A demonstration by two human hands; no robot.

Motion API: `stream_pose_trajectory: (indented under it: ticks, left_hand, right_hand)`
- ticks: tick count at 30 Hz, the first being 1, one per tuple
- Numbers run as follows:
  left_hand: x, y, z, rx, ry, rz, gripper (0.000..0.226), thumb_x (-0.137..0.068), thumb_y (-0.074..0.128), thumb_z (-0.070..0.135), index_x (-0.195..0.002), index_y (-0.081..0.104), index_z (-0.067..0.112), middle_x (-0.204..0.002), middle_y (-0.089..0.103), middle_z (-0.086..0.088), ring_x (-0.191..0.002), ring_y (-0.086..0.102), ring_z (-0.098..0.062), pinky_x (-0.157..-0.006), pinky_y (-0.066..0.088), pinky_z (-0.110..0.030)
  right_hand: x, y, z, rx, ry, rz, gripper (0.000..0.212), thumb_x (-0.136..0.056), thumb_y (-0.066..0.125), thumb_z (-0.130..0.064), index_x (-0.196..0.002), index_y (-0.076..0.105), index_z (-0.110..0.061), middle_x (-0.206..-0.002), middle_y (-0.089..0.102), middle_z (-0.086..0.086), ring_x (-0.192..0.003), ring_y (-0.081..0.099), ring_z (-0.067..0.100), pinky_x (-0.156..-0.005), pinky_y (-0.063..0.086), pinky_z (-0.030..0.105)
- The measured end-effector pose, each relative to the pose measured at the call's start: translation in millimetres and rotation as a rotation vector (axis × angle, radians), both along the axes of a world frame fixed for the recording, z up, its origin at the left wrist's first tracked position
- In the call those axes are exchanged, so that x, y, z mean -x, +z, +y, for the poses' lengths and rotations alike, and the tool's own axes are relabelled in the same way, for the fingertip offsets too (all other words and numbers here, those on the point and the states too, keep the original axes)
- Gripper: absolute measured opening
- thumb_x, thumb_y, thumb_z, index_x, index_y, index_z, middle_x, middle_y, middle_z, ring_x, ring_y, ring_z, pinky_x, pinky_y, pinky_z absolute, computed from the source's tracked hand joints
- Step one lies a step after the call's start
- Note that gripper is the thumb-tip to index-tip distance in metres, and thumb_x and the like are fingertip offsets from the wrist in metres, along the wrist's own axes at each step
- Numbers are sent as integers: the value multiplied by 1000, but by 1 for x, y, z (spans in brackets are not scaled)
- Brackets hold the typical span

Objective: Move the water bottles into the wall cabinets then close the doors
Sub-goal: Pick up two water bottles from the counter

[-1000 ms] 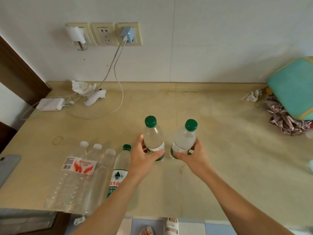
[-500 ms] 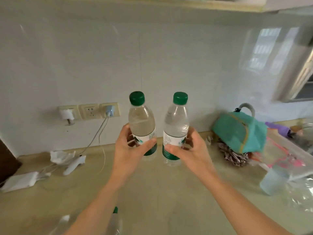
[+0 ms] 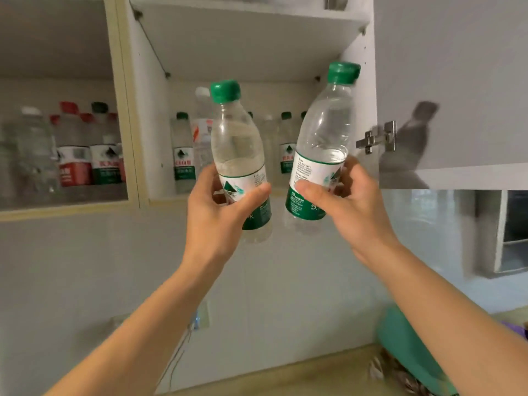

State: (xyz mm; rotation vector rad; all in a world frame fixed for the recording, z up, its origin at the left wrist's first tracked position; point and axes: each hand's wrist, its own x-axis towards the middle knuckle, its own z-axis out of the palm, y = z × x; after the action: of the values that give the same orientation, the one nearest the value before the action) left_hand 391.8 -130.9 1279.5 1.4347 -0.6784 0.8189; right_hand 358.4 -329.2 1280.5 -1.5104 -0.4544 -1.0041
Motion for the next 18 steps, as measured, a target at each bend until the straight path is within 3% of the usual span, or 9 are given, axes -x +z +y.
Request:
stream_pose_trajectory:
  ticks: [3, 8, 13, 15, 18]
  left_hand:
    - [-8, 37, -8, -6, 43, -64, 47, -75, 88, 41, -116, 64, 34, -102, 74, 14, -95, 70, -8, -77, 59, -25]
    - [-37, 76, -22, -2, 239, -85, 50, -76, 84, 45, -118, 61, 35, -103, 68, 19, -93, 63, 5, -76, 53, -20]
    - [-80, 85, -9, -52, 429, 28, 52, -76, 83, 52, -118, 58, 33, -101, 63, 17, -94, 63, -11, -77, 51, -31]
    - [-98, 87, 1, -48, 453, 34, 53, -76, 81, 55, -117, 58, 31, -97, 62, 19, -90, 62, -6, -72, 50, -27]
    - [-120, 91, 11, -42, 458, 96, 47, -76, 80, 55, -111, 56, 35, -89, 58, 23, -79, 56, 6, -57, 43, -17]
  right_hand:
    - [-16, 43, -1, 14, -26, -38, 68, -62, 88, -51, -121, 61, -30, -100, 75, -19, -88, 72, 0, -67, 55, 14]
    - [-60, 86, -6, 62, -38, 59, 54, -68, 90, -47, -112, 63, -33, -88, 75, -16, -77, 70, -7, -54, 49, 7]
    - [-106, 89, -11, 79, 14, 217, 33, -76, 87, -44, -98, 64, -35, -95, 72, -15, -85, 67, 1, -63, 46, 18]
    - [-121, 90, -13, 106, 32, 229, 28, -78, 85, -45, -95, 65, -36, -95, 73, -16, -87, 68, 2, -68, 49, 21]
    - [-141, 91, -17, 156, 56, 251, 29, -82, 82, -45, -105, 69, -35, -103, 75, -13, -98, 70, 8, -86, 55, 31]
